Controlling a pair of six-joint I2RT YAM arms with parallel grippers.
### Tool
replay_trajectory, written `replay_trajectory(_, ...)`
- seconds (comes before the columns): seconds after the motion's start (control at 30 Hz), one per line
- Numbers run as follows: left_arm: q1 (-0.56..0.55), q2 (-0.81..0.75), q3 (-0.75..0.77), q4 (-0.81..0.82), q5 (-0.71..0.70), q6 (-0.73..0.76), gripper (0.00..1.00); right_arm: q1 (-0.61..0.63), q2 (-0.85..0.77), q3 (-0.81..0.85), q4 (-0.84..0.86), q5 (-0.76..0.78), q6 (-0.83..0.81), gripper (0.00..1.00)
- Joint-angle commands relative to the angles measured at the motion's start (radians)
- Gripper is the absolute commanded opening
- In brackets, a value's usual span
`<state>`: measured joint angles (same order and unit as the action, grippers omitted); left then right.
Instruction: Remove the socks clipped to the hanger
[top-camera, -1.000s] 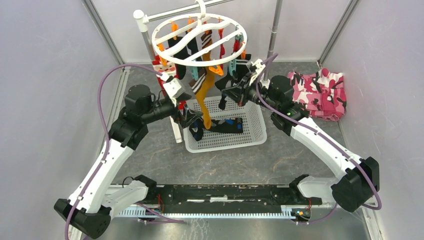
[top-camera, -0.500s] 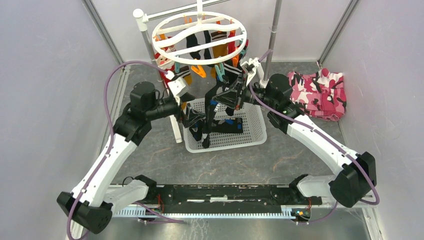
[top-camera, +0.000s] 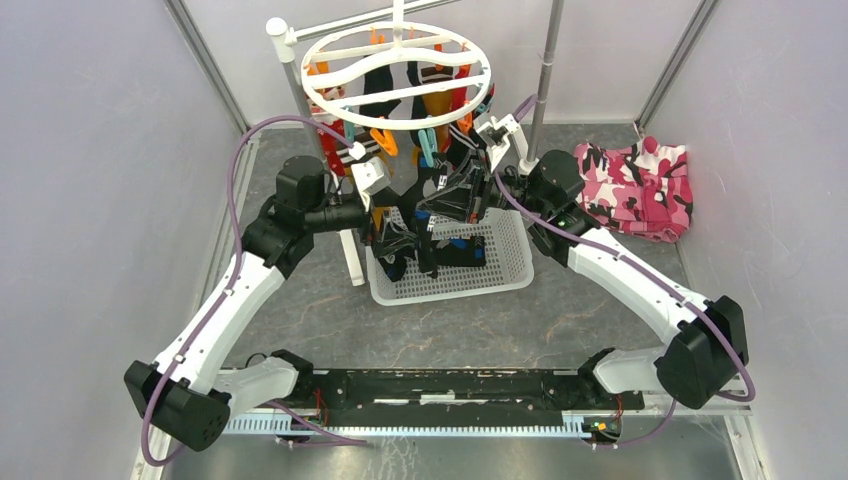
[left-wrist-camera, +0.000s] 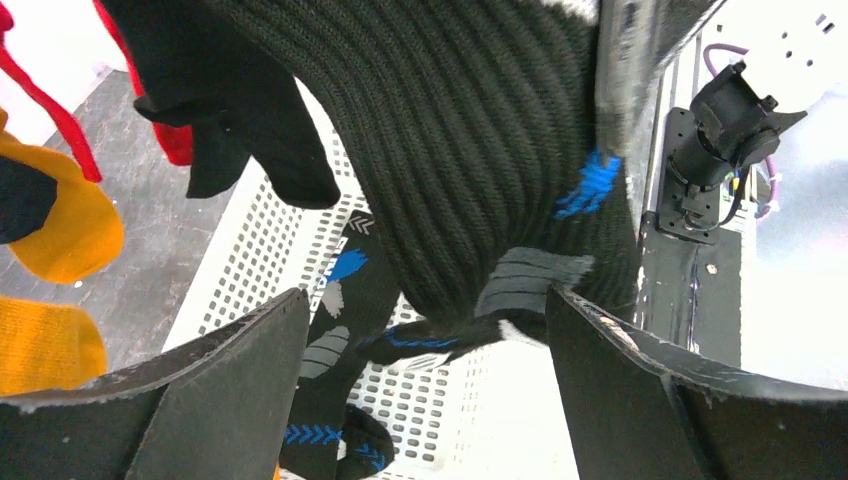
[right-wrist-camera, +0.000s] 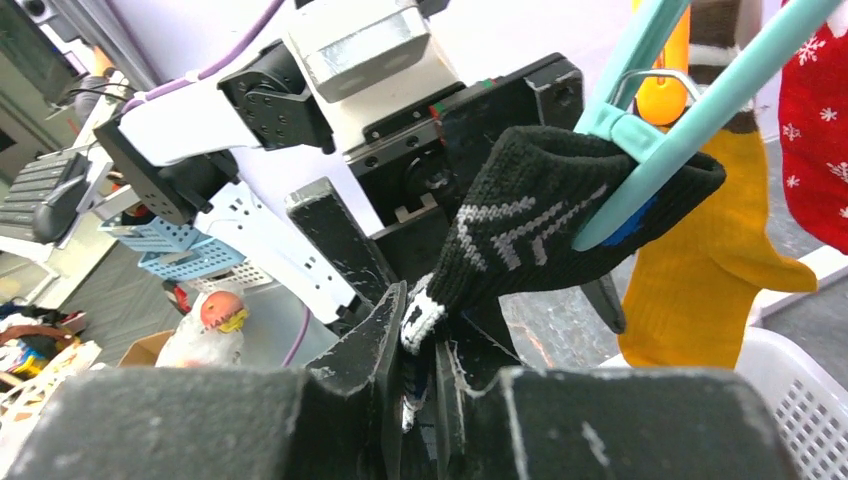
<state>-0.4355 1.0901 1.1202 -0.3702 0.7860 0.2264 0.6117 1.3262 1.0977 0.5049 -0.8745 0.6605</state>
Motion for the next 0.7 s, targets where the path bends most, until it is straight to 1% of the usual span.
replay_trajectory(0.0, -0.006, 0.001, 0.011, 0.054, 0.018, 0.079, 0.92, 0.008, 0.021, 0.015, 0.132, -0.071, 0.072, 0.19)
replay_trajectory(0.1, -0.005, 0.004, 0.016, 0.053, 0.048, 0.114, 0.93, 0.007, 0.028, 0.015, 0.155, -0.092, 0.091, 0.21)
replay_trajectory(0.2, -0.006, 0.009, 0.032, 0.023, 0.126, 0.173, 0.94, 0.007, 0.037, 0.017, 0.174, -0.109, 0.103, 0.25)
replay_trajectory(0.23, -0.005, 0.013, 0.035, 0.023, 0.142, 0.175, 0.93, 0.009, 0.042, 0.021, 0.173, -0.109, 0.102, 0.26)
replay_trajectory(0.27, -0.005, 0.018, 0.04, 0.023, 0.158, 0.174, 0.9, 0.009, 0.047, 0.025, 0.169, -0.109, 0.101, 0.28)
replay_trajectory(0.3, -0.005, 0.026, 0.048, 0.022, 0.165, 0.167, 0.85, 0.009, 0.05, 0.028, 0.162, -0.106, 0.097, 0.3)
replay_trajectory(0.33, -0.005, 0.032, 0.055, 0.018, 0.172, 0.163, 0.77, 0.007, 0.052, 0.031, 0.146, -0.104, 0.086, 0.33)
replay_trajectory(0.37, -0.005, 0.036, 0.058, 0.015, 0.175, 0.161, 0.73, 0.007, 0.054, 0.035, 0.124, -0.096, 0.066, 0.38)
replay_trajectory(0.4, -0.005, 0.037, 0.061, 0.013, 0.174, 0.157, 0.65, 0.007, 0.051, 0.04, 0.074, -0.084, 0.034, 0.43)
replay_trajectory(0.43, -0.005, 0.036, 0.061, 0.013, 0.168, 0.152, 0.53, 0.007, 0.048, 0.048, 0.028, -0.066, 0.0, 0.48)
replay_trajectory(0.47, -0.005, 0.035, 0.06, 0.013, 0.159, 0.145, 0.42, 0.007, 0.045, 0.054, -0.022, -0.041, -0.037, 0.5)
replay_trajectory(0.5, -0.005, 0.03, 0.057, 0.013, 0.149, 0.14, 0.25, 0.008, 0.041, 0.061, -0.057, -0.02, -0.062, 0.54)
replay_trajectory(0.53, -0.005, 0.024, 0.05, 0.019, 0.13, 0.133, 0.11, 0.007, 0.03, 0.066, -0.097, 0.014, -0.09, 0.59)
replay_trajectory(0.57, -0.005, 0.013, 0.035, 0.043, 0.105, 0.112, 0.04, 0.006, 0.023, 0.077, -0.139, 0.052, -0.119, 0.66)
replay_trajectory(0.6, -0.005, 0.0, 0.019, 0.065, 0.077, 0.097, 0.02, 0.005, 0.01, 0.094, -0.193, 0.112, -0.163, 0.7)
replay_trajectory(0.67, -0.005, -0.031, -0.017, 0.103, 0.038, 0.09, 0.02, 0.005, -0.013, 0.124, -0.279, 0.236, -0.223, 0.76)
